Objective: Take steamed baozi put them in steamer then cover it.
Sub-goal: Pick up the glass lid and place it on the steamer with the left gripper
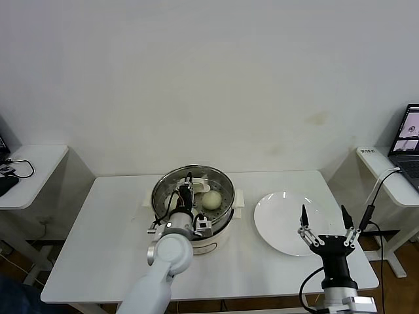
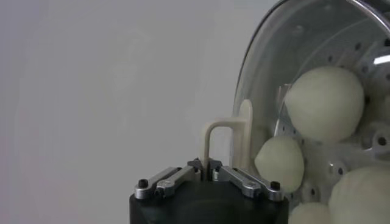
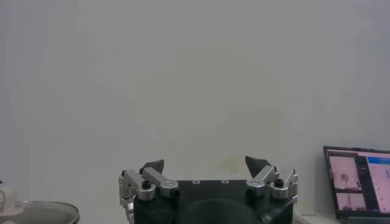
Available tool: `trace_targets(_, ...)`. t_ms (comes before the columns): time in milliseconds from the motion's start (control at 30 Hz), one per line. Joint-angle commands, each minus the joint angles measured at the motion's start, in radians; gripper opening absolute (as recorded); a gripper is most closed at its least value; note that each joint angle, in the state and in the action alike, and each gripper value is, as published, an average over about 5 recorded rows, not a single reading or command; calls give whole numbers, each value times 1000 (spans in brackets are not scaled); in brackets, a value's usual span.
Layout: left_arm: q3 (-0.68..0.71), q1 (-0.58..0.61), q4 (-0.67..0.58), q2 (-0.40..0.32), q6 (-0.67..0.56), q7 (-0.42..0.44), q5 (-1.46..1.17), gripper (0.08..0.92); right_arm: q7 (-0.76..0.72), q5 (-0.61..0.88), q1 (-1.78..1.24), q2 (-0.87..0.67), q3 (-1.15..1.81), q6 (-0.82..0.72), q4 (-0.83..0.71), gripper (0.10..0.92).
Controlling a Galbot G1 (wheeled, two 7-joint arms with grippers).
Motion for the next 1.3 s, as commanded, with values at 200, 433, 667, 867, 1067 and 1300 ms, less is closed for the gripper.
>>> trace_targets(200,-13,-3,14,-6,-18,-18,33,133,-1,0,-1,0,-8,1,4,823)
trace_targets(433,-14,3,18,-13,-38,-31,74,133,-2,2,0,-1,-11,2,5,823)
trace_targets(667,-9,4,22,-17,-41,-28,70,133,-2,3,-2,-1,-12,2,6,823)
trace_targets(867,-5,7,16,-19,-42,-27,51,133,-3,3,-3,0,-15,2,8,823)
trace_targets(1067,-5,4,0,-13,-40,-30,29,190,-3,1,-2,0,-20,2,8,823)
trace_targets(1300,-5,21,-40,0,-39,-34,12,388,-3,0,-3,0,-21,3,6,823)
